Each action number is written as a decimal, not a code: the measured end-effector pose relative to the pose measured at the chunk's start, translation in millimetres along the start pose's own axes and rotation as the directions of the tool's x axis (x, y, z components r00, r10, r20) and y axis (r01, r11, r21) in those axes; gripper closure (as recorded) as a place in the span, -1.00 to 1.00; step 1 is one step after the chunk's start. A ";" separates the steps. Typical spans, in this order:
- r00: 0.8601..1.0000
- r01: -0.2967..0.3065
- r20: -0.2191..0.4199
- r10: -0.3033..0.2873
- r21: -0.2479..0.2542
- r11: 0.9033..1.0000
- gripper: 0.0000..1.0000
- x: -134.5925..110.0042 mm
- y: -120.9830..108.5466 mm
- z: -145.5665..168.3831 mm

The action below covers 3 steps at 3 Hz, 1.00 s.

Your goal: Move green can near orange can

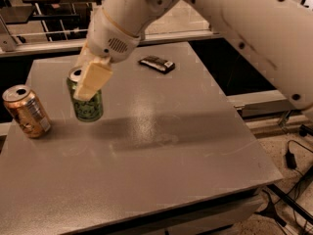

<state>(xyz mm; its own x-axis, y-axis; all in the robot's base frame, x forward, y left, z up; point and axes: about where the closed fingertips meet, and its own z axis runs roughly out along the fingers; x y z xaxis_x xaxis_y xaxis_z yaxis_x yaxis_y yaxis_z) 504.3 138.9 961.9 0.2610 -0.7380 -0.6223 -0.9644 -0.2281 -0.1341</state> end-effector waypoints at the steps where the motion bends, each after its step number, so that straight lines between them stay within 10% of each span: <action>1: 1.000 0.020 0.006 -0.020 -0.038 0.999 1.00 -17.0 -5.7 26.6; 3: 0.999 0.039 -0.027 -0.041 -0.083 0.996 0.77 -25.0 -12.8 66.0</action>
Offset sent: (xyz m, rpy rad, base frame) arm 0.0041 0.0734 -0.0391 -0.0479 0.0435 0.0977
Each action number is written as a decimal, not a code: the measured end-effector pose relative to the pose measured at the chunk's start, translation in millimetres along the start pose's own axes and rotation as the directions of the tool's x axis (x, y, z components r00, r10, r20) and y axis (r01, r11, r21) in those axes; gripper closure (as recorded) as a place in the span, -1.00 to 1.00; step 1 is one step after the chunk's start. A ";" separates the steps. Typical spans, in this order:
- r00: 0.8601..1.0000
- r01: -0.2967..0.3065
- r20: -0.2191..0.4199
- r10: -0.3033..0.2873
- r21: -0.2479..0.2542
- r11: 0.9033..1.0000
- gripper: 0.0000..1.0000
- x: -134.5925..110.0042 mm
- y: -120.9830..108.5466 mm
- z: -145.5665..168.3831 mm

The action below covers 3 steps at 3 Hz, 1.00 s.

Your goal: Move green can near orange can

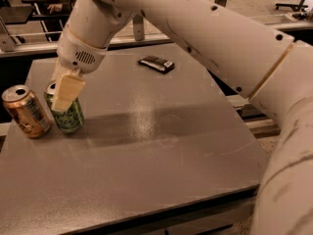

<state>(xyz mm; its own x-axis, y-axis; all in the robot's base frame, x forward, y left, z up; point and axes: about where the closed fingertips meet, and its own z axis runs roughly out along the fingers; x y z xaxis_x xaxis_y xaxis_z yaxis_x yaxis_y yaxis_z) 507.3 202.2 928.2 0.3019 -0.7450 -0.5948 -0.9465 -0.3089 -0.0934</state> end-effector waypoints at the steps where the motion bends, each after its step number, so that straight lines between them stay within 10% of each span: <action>1: 0.999 0.012 -0.032 -0.012 -0.011 1.000 0.14 -0.6 -3.9 15.3; 3: 0.999 0.022 -0.045 -0.022 -0.019 1.000 -1.00 -2.4 -4.0 23.2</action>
Offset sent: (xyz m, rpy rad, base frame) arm 0.0038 0.0174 -0.0186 -0.0599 -0.0234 0.0233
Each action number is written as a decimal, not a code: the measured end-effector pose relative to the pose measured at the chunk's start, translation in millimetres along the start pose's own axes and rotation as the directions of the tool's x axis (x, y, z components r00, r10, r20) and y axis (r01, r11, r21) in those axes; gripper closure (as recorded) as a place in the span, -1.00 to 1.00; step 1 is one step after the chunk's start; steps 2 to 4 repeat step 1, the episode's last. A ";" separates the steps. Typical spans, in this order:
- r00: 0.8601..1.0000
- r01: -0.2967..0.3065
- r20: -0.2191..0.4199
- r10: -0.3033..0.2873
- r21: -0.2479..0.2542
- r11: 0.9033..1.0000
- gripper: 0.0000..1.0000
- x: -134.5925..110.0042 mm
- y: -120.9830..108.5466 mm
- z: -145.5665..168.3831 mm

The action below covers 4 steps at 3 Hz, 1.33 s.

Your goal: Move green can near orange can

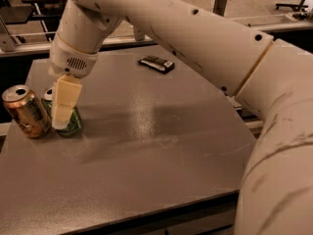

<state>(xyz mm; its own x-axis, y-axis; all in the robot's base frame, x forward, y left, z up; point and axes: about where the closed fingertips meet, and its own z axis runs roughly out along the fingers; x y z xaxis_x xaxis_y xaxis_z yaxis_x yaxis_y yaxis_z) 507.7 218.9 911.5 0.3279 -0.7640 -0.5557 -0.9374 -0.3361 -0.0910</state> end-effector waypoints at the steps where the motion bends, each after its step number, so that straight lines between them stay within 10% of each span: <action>1: 1.000 0.000 0.000 0.000 0.000 1.000 -1.00 0.0 0.0 0.0; 4: 1.000 0.000 0.000 0.000 0.000 1.000 -1.00 0.0 0.0 0.0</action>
Offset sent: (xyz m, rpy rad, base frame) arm 0.0000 0.0000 0.0000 0.0000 0.0000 0.0000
